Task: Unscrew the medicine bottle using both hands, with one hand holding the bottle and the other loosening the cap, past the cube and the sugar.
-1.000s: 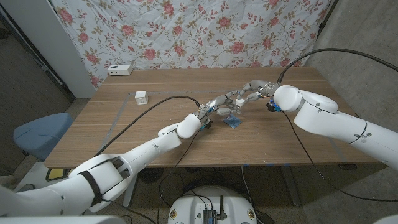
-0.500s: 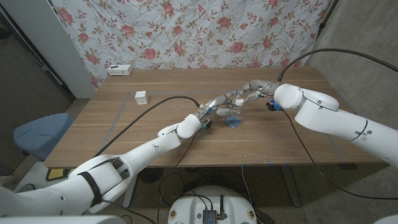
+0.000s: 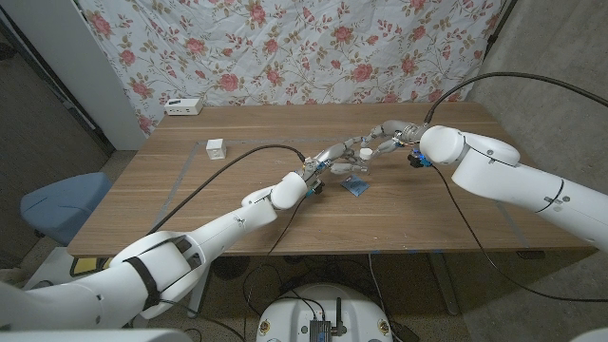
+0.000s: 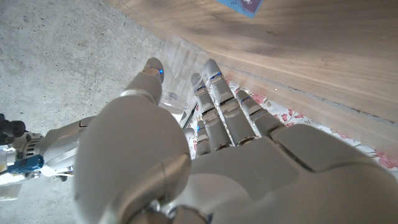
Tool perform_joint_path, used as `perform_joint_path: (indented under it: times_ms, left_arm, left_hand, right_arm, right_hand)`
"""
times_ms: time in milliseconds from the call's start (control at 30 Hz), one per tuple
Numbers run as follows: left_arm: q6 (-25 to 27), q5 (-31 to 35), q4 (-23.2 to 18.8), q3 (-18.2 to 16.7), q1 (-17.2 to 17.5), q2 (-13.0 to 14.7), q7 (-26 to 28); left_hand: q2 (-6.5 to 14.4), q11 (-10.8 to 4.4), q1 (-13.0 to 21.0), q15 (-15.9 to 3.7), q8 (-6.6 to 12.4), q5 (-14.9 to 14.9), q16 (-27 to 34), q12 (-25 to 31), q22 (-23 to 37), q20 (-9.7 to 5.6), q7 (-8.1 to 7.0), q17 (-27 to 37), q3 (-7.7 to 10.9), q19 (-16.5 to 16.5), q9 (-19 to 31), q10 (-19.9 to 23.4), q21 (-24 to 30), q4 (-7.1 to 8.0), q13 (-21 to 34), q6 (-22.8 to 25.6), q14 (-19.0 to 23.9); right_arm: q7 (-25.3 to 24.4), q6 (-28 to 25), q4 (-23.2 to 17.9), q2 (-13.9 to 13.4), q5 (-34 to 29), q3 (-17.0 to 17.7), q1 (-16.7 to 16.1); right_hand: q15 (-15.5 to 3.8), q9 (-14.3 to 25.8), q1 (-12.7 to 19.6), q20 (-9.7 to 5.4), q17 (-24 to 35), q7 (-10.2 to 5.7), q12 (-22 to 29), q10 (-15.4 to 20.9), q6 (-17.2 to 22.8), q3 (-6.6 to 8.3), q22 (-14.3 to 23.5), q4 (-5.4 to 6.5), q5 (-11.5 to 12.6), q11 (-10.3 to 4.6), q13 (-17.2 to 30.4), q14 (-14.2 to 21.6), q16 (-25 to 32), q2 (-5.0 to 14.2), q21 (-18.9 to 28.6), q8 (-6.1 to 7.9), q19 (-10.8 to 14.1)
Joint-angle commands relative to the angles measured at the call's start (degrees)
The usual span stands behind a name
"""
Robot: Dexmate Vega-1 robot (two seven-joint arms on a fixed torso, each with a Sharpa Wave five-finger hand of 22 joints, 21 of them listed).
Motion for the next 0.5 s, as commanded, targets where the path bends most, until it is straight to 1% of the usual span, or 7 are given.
perform_joint_path:
  times_ms: [33,133,300,400,433,467,500]
  left_arm:
    - [-1.6,0.4,2.7,0.5,-1.2,-1.0,1.0]
    - [-2.2,0.6,3.4,0.6,-1.4,-1.2,1.5]
    - [-3.0,0.9,4.5,0.8,-1.8,-1.6,2.5]
    - [-3.2,1.2,4.8,0.8,-1.9,-1.7,3.0]
    - [-3.2,1.2,4.8,0.9,-1.9,-1.8,3.2]
    - [-3.2,1.3,4.9,0.9,-1.9,-1.8,3.4]
    - [-3.3,1.3,5.0,0.9,-1.9,-1.9,3.6]
  left_hand:
    - [0.6,-2.57,0.4,-5.05,0.39,0.4,0.1,0.3,0.0,-7.09,-0.57,0.1,0.69,0.7,0.0,3.1,-0.1,0.22,0.3,0.2,0.7]
    - [0.5,-2.78,0.4,-5.08,0.39,0.3,0.1,0.3,0.0,-7.14,-0.56,0.1,0.66,0.7,0.0,3.2,-0.1,0.16,0.3,0.2,0.7]
    - [0.5,-2.76,0.5,-5.06,0.46,0.3,0.2,0.4,0.0,-7.18,-0.53,0.2,0.64,0.8,0.0,3.4,-0.1,0.12,0.3,0.4,0.8]
    - [0.5,-2.53,0.5,-5.02,0.49,0.3,0.2,0.4,0.0,-7.23,-0.55,0.2,0.62,0.8,0.0,3.4,-0.1,0.12,0.3,0.5,0.8]
    - [0.5,-2.57,0.5,-5.04,0.52,0.3,0.2,0.4,0.0,-7.23,-0.62,0.2,0.63,0.8,0.0,3.4,-0.1,0.11,0.3,0.6,0.8]
    - [0.5,-2.62,0.6,-5.08,0.5,0.3,0.2,0.4,0.0,-7.23,-0.6,0.2,0.61,0.8,0.0,3.4,-0.1,0.09,0.3,0.6,0.8]
    - [0.5,-2.68,0.6,-5.08,0.5,0.3,0.2,0.4,0.0,-7.23,-0.63,0.2,0.59,0.9,0.0,3.5,-0.1,0.07,0.3,0.6,0.8]
  right_arm:
    - [0.2,0.0,-0.1,-0.5,1.1,0.9,0.3]
    - [0.2,-0.4,-0.3,-0.6,1.4,1.1,0.4]
    - [-0.5,-0.2,-0.3,-0.7,1.8,1.6,0.0]
    - [-0.9,-0.4,-0.2,-0.5,1.8,1.6,0.0]
    - [-1.1,-0.7,-0.2,-0.4,1.8,1.5,0.1]
    - [-1.2,-0.9,-0.2,-0.3,1.7,1.4,0.1]
    - [-1.4,-1.0,-0.2,-0.3,1.6,1.3,0.2]
  right_hand:
    - [0.98,0.0,-1.2,0.45,0.1,0.12,0.1,-0.3,-1.3,-1.0,0.2,0.43,-0.4,0.44,0.2,0.2,0.0,-1.32,0.2,-0.26,0.0]
    - [1.13,0.1,-2.9,0.44,0.1,0.2,0.3,-0.4,-1.9,-1.81,0.2,1.04,-0.6,0.53,0.2,0.3,0.1,-2.05,0.3,-0.26,0.1]
    - [1.76,0.3,-7.3,0.27,0.3,0.74,0.3,-1.0,-3.3,-3.93,0.3,2.38,-0.7,1.94,0.2,0.7,0.4,-3.9,0.5,-0.08,0.6]
    - [2.02,0.4,-10.1,0.14,0.5,1.59,0.4,-1.0,-3.9,-5.05,0.3,3.45,-0.6,2.63,0.2,0.8,0.5,-4.32,0.6,0.03,0.9]
    - [2.15,0.4,-11.2,0.19,0.5,2.0,0.5,-0.9,-4.2,-5.52,0.3,3.82,-0.5,3.61,0.2,0.9,0.5,-4.57,0.7,0.08,1.1]
    - [2.25,0.5,-11.7,0.17,0.6,2.52,0.5,-0.9,-4.5,-5.76,0.3,3.97,-0.5,3.75,0.2,1.0,0.6,-4.7,0.8,0.01,1.2]
    - [2.56,0.5,-12.5,0.14,0.6,3.57,0.6,-0.7,-5.0,-6.05,0.3,4.23,-0.4,4.42,0.3,1.2,0.7,-4.74,0.8,-0.02,1.3]
